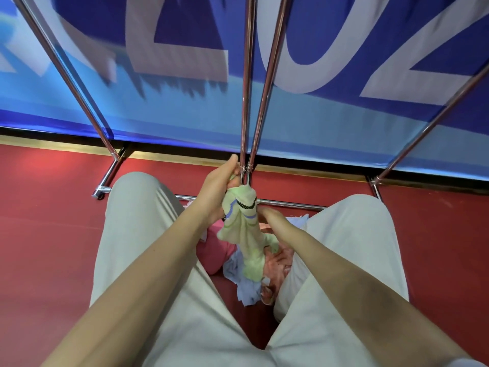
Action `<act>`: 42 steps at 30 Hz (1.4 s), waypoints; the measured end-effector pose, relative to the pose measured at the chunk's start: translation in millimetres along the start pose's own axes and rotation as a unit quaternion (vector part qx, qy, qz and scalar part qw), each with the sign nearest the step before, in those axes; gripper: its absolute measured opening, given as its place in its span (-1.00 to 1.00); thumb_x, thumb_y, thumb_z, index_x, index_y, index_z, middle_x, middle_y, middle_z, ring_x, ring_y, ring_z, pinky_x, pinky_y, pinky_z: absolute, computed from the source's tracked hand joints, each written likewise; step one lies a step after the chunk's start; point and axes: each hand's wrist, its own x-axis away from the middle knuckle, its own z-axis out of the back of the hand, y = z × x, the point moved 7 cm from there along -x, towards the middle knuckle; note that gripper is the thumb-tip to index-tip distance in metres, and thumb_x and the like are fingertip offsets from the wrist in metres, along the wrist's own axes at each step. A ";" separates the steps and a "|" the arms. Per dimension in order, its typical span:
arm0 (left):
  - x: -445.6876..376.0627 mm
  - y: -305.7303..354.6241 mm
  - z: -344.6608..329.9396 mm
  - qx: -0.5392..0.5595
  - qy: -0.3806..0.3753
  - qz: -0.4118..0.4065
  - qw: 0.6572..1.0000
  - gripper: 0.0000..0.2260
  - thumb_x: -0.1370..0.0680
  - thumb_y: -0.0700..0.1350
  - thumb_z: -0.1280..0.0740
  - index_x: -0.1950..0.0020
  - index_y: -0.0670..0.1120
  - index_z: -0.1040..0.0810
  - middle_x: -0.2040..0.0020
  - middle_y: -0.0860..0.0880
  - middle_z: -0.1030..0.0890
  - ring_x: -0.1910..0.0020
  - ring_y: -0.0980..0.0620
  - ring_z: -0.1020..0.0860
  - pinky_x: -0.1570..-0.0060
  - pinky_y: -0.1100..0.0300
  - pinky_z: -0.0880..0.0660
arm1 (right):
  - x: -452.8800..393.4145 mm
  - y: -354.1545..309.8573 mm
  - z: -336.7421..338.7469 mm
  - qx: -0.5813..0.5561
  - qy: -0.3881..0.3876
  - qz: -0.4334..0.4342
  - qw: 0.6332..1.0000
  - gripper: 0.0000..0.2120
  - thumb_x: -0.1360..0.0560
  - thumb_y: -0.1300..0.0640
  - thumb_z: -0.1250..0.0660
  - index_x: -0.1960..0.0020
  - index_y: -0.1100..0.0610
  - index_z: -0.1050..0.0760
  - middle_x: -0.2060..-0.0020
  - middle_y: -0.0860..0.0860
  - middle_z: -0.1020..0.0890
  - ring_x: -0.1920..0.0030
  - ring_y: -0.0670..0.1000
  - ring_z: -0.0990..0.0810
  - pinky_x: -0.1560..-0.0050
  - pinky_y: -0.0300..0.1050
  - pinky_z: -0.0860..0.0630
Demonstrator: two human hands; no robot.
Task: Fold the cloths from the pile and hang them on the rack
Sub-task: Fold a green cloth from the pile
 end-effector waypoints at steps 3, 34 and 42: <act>-0.3 0.0 -2.4 -0.026 -0.012 -0.010 1.000 -0.69 -0.65 -0.07 -0.19 0.30 -0.05 -0.33 0.47 0.05 -0.25 0.56 0.16 -0.19 0.54 0.32 -0.22 | -15.0 11.9 -9.8 -0.028 -0.025 -0.022 0.999 -0.51 -0.42 -0.19 -0.28 -0.16 0.14 -0.52 -0.04 0.09 -0.62 -0.01 0.07 -0.60 -0.03 -0.05 -0.54; -25.6 -75.9 -3.0 -0.136 0.010 0.013 0.991 -0.77 -0.65 -0.20 -0.15 -0.18 -0.19 -0.57 -0.04 -0.14 -0.61 0.01 0.03 -0.58 -0.01 0.18 -0.49 | 56.6 -70.5 37.2 0.068 0.164 0.361 0.915 -0.96 -0.55 0.23 -0.28 0.06 0.13 -0.50 0.21 -0.13 -0.57 0.16 -0.24 -0.53 0.13 -0.37 -0.43; -26.5 -70.2 12.6 -0.144 0.078 -0.017 0.986 -0.82 -0.53 -0.04 -0.34 0.10 -0.14 -0.62 0.17 -0.10 -0.61 0.16 0.00 -0.52 0.08 0.12 -0.46 | 44.9 -60.5 37.6 0.020 0.141 0.328 0.934 -0.95 -0.55 0.20 -0.30 0.07 0.08 -0.51 0.18 -0.07 -0.60 0.17 -0.20 -0.55 0.09 -0.29 -0.48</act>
